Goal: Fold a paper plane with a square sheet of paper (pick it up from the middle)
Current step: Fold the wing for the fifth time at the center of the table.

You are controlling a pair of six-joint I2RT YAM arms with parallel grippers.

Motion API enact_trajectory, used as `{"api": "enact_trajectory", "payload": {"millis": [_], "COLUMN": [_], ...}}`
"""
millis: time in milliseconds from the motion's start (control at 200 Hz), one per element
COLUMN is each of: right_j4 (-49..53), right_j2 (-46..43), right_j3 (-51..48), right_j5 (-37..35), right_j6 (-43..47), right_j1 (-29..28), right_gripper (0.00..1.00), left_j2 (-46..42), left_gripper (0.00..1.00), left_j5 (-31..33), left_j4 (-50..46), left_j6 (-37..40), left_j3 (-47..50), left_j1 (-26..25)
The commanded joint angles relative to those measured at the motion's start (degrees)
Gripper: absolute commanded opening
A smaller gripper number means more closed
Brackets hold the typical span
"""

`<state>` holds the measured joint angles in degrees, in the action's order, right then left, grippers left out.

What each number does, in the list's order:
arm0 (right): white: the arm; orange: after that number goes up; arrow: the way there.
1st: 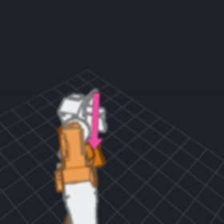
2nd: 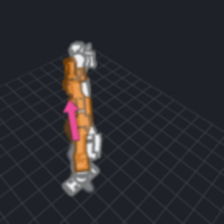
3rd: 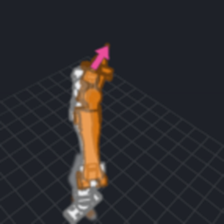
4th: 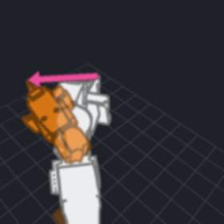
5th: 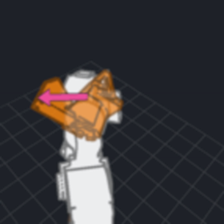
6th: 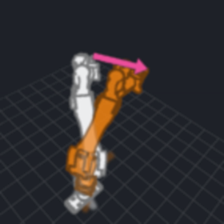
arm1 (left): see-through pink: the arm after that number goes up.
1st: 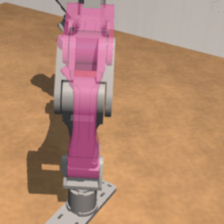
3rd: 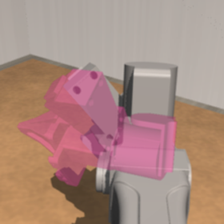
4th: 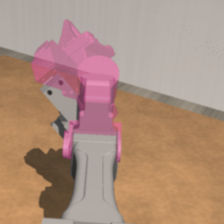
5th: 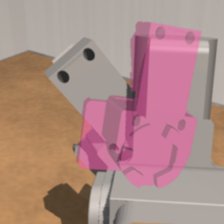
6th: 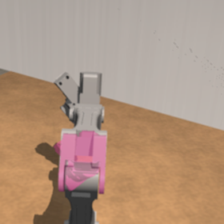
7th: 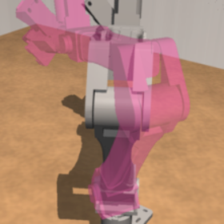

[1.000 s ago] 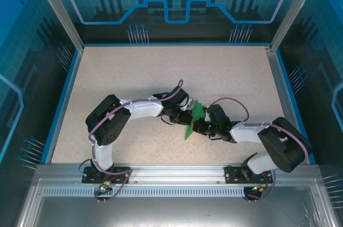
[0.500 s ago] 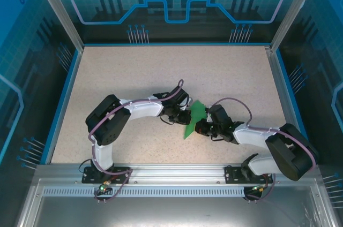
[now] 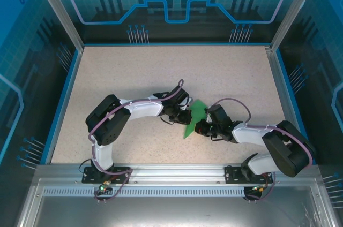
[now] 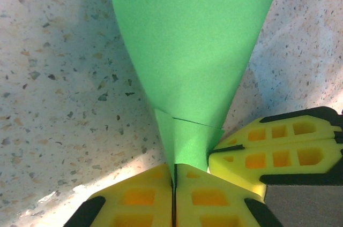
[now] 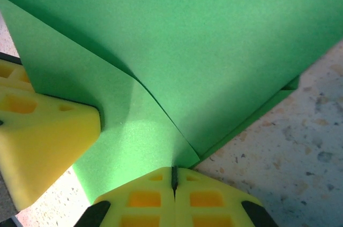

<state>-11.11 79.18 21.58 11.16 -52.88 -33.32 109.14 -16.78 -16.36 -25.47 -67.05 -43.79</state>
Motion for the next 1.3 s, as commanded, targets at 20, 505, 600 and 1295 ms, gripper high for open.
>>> {"api": "enact_trajectory", "payload": {"millis": [20, 505, 600, 1295], "right_j4": [-3.50, -7.11, -7.32, -12.12], "right_j2": [2.07, 3.22, 3.05, 4.16], "right_j3": [0.34, -0.86, -1.11, -2.90], "right_j5": [-0.05, 0.77, 0.76, 2.10], "right_j6": [-0.12, -0.91, -1.00, -1.10], "right_j1": [0.67, 1.14, 1.22, 1.94], "right_gripper": [0.00, 0.00, 0.00, 0.00], "left_j2": [-0.33, 1.68, 1.69, 4.59], "left_gripper": [0.08, 0.08, 0.08, 0.10], "left_j5": [-1.70, 1.74, 2.70, 2.32], "left_j4": [-1.01, -4.76, -5.42, -6.10], "left_j6": [0.68, 3.31, 3.84, 3.12], "left_j3": [-2.04, -4.24, -4.61, -7.44], "left_j1": [-0.95, -2.62, -2.69, -3.75]}}
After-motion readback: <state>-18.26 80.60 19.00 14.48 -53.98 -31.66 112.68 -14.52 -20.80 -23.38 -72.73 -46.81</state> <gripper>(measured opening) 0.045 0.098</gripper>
